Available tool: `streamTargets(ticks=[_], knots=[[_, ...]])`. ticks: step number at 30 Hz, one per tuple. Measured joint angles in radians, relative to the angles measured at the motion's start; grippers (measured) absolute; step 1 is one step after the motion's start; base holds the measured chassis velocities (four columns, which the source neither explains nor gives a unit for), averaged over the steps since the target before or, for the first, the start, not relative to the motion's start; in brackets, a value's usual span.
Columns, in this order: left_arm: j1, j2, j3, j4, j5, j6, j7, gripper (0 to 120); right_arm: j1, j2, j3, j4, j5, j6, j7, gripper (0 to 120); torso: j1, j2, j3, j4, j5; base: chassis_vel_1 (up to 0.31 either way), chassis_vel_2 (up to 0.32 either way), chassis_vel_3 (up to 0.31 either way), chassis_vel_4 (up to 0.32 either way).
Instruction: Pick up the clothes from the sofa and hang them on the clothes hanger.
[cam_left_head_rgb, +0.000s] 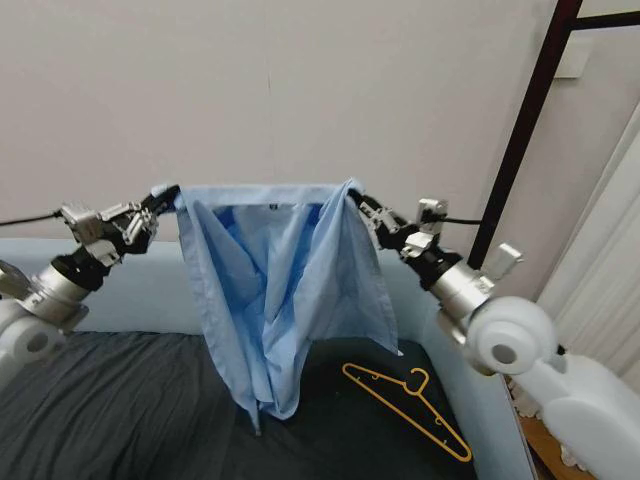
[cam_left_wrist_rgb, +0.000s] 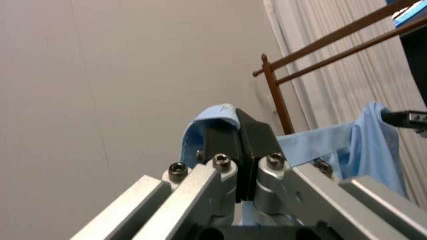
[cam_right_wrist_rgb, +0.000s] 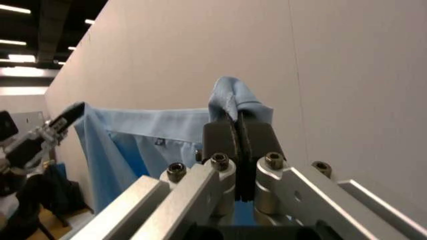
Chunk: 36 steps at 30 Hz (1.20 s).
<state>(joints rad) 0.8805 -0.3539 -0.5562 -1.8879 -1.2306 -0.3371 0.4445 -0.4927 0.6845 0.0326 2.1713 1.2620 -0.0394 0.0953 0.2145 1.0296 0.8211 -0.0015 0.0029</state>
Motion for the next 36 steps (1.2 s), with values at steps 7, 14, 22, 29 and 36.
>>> streamTargets(ticks=[7,14,22,29,36], knots=[[-0.065,0.052,0.003,0.001,-0.050,0.014,0.005,0,-0.025,-0.098,0.050,0.071,-0.006,-0.049,0.063,0,0.000,0.000,0.000,0.0003,0.0001,0.000,0.000,0.000,0.000],[-0.017,0.041,0.002,-0.020,-0.009,0.013,0.014,0,-0.193,-0.211,0.177,0.174,-0.070,-0.261,0.154,0,0.000,0.000,0.000,0.0000,-0.0004,0.000,0.000,0.000,0.000],[0.027,0.014,0.012,-0.080,0.045,0.013,0.018,0,-0.509,-0.323,0.452,0.284,-0.064,-0.297,0.117,0,0.000,0.000,0.000,0.0003,-0.0001,0.000,0.000,0.000,0.000],[0.050,-0.002,-0.037,-0.127,0.045,0.008,0.022,0,-0.747,-0.445,0.861,0.337,0.177,-0.264,0.181,0,0.000,0.000,0.000,-0.0001,-0.0003,0.000,0.000,0.000,0.000],[0.041,-0.003,-0.104,-0.162,-0.001,0.007,0.023,0,-0.754,-0.484,1.019,0.336,0.259,-0.259,0.199,0,0.000,0.000,0.000,0.0002,-0.0002,0.000,0.000,0.000,0.000]])
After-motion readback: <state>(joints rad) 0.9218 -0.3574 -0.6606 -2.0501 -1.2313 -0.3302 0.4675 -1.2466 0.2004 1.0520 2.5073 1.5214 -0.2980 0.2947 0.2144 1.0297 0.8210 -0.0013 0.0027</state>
